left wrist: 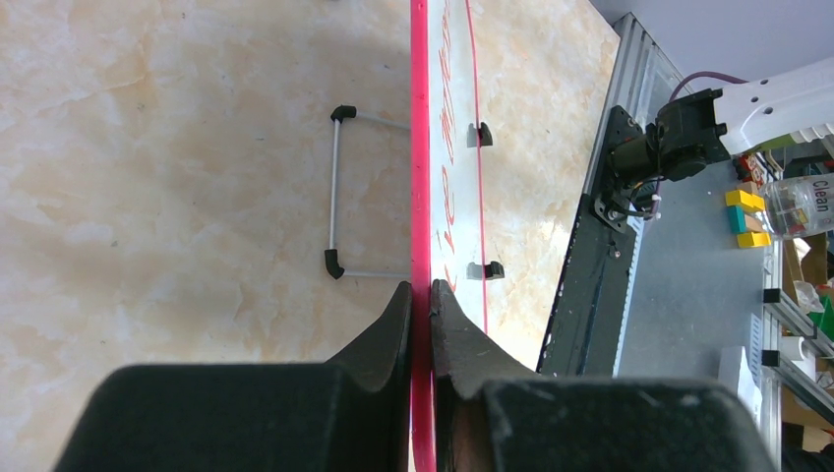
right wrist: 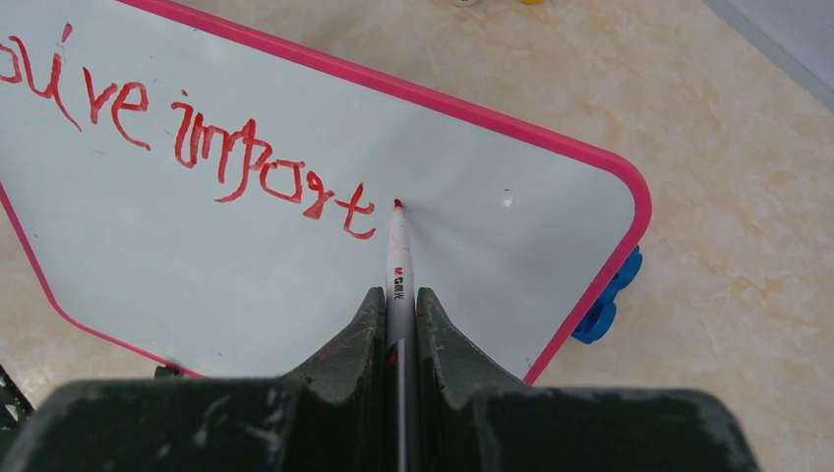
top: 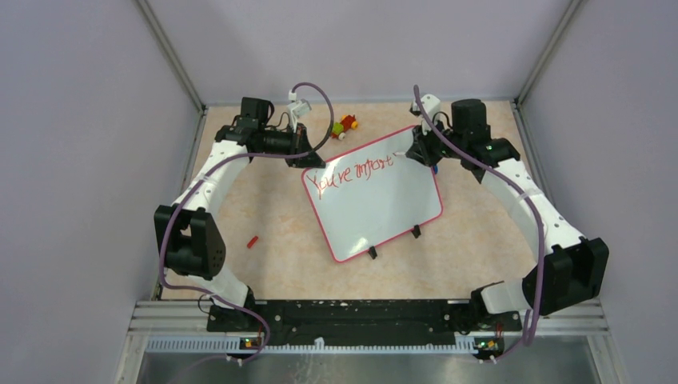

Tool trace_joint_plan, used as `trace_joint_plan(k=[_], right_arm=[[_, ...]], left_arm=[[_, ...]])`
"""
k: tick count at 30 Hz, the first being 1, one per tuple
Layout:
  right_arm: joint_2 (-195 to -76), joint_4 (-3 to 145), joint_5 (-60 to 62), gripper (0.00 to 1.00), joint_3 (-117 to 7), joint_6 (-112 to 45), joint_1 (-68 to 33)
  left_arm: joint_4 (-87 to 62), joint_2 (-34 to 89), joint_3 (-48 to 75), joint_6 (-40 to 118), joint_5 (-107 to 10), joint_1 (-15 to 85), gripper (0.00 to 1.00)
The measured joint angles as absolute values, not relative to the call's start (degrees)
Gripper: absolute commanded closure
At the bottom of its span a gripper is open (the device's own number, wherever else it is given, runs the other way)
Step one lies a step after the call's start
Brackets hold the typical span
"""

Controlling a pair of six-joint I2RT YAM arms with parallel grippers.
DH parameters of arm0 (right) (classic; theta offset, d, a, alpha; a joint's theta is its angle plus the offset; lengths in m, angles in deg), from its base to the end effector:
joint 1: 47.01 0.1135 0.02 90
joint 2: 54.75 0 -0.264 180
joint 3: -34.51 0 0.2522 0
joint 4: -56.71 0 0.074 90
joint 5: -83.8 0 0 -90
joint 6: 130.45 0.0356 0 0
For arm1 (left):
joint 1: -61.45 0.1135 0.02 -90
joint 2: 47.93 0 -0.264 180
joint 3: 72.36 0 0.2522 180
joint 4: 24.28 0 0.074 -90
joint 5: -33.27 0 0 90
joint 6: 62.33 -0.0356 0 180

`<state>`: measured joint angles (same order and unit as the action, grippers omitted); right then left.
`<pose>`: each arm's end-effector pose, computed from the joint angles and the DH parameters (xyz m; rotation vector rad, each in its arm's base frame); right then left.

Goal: Write a sentence on the whiteboard

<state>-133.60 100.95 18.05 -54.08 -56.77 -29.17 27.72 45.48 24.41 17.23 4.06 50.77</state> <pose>0.2861 0.1074 0.3549 -0.8584 1.9716 0.4739 0.3361 -0.0950 0.3232 0.8573 2.0153 -1.2559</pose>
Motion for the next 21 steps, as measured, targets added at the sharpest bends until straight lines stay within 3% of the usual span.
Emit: trace_joint_plan(k=[21], right_arm=[[-132.04, 101.52, 18.88, 1.0, -50.47, -56.94, -29.12]], left_arm=[[27.72, 45.48, 24.45, 17.23, 3.85, 50.77, 1.0]])
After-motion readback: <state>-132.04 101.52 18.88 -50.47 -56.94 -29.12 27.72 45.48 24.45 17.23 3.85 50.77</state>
